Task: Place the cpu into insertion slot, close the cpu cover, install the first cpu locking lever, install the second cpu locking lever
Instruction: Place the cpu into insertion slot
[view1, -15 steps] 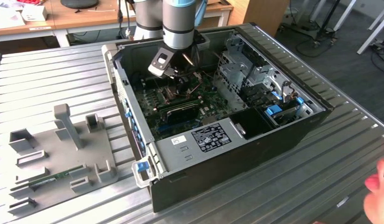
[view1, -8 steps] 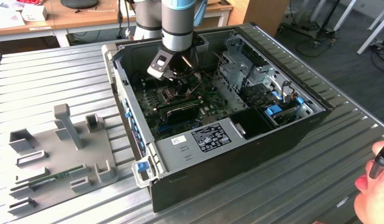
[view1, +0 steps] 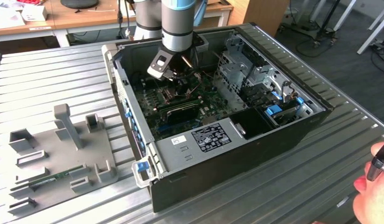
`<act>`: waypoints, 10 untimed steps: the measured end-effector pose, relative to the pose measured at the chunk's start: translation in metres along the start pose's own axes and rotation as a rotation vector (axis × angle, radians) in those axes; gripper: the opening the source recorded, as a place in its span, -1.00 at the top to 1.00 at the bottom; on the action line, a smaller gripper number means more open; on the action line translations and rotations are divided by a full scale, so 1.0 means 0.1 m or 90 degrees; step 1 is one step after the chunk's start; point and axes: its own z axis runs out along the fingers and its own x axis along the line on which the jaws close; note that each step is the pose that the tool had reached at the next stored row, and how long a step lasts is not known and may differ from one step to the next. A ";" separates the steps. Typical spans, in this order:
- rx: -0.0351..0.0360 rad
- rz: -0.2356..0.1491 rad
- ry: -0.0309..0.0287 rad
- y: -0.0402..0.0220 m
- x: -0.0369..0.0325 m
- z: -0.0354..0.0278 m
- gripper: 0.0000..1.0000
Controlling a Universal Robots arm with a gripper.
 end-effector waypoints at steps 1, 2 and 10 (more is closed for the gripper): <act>0.0000 0.000 -0.0001 0.000 0.000 -0.002 -0.08; 0.0001 0.000 -0.0004 0.000 0.000 -0.006 -0.08; 0.0001 0.004 -0.0010 0.000 0.000 -0.020 -0.08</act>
